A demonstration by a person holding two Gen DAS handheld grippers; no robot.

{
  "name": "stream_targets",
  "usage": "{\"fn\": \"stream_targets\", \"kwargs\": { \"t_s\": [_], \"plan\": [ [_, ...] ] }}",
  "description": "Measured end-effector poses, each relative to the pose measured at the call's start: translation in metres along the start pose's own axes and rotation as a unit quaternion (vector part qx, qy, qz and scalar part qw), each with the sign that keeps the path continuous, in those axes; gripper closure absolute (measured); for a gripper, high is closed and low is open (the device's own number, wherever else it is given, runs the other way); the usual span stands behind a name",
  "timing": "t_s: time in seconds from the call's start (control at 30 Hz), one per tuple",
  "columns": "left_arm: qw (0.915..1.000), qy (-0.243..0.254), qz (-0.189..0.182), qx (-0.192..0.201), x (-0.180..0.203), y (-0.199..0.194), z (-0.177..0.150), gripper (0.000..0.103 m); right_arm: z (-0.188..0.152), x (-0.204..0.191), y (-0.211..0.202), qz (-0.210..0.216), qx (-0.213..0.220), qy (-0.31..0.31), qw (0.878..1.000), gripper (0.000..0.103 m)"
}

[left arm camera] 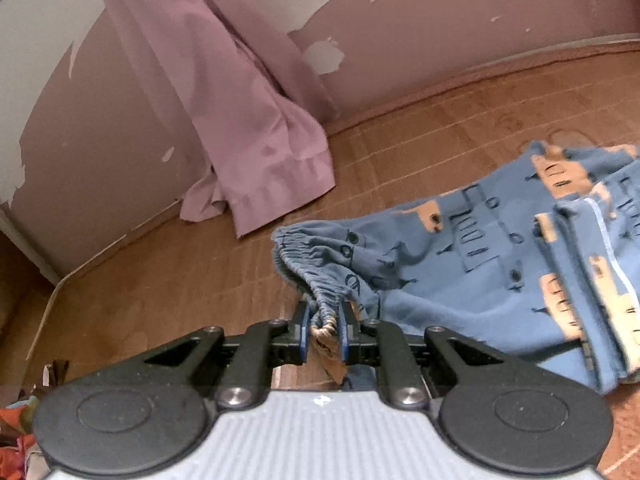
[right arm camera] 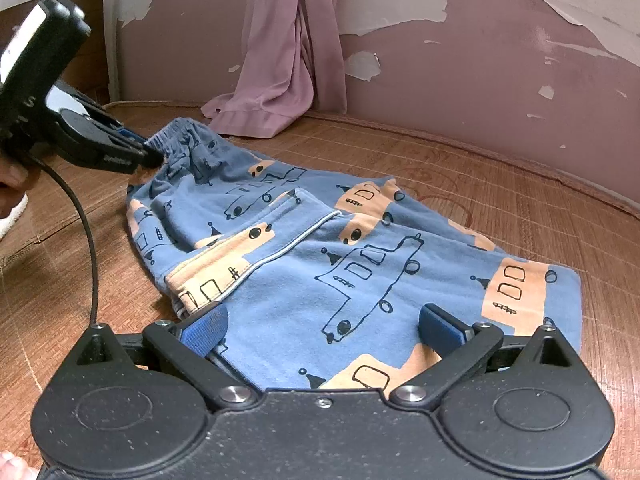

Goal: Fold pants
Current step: 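Grasp the elastic waistband with the left gripper and hold it, then lift the waistband with the left gripper and fold it over the legs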

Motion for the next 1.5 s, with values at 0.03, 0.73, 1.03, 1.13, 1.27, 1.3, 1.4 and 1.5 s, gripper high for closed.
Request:
{"fn": "stream_targets", "kwargs": {
  "t_s": [0.03, 0.73, 1.03, 1.13, 1.27, 1.3, 1.4, 1.5],
  "plan": [
    [1.0000, -0.002, 0.000, -0.004, -0.001, 0.004, -0.001, 0.085, 0.000, 0.000, 0.000, 0.000, 0.000, 0.000, 1.000, 0.001],
    [0.9914, -0.102, -0.060, -0.056, -0.030, 0.042, -0.009, 0.067, 0.000, 0.000, 0.000, 0.000, -0.001, -0.001, 1.000, 0.001],
    [0.9918, -0.107, -0.057, -0.040, -0.025, 0.031, -0.003, 0.086, -0.001, 0.000, 0.000, 0.000, -0.001, -0.001, 1.000, 0.001],
    [0.9930, -0.102, -0.052, -0.028, -0.026, 0.020, 0.001, 0.087, -0.001, -0.001, 0.000, -0.003, 0.001, -0.002, 1.000, 0.001],
    [0.9925, -0.110, -0.053, 0.004, -0.030, -0.006, 0.013, 0.087, 0.004, -0.001, -0.004, -0.014, 0.016, -0.006, 1.000, 0.003],
    [0.9925, -0.108, -0.056, 0.013, -0.029, -0.014, 0.018, 0.087, 0.006, 0.000, -0.006, -0.017, 0.021, -0.005, 1.000, 0.003],
    [0.9930, -0.091, -0.058, 0.047, -0.023, -0.044, 0.031, 0.087, 0.011, 0.007, -0.013, -0.025, 0.030, -0.001, 0.999, 0.003],
    [0.9923, -0.060, -0.066, 0.085, -0.007, -0.077, 0.048, 0.087, 0.018, 0.019, -0.024, -0.035, 0.041, 0.002, 0.999, 0.003]
  ]
}}
Point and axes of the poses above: each gripper's, at about its wrist camera, not at the fingertips, and y roughly the way its jaws point, x to its right, z to its top, the point moved 5 cm from there along y, roughly the way its jaws point
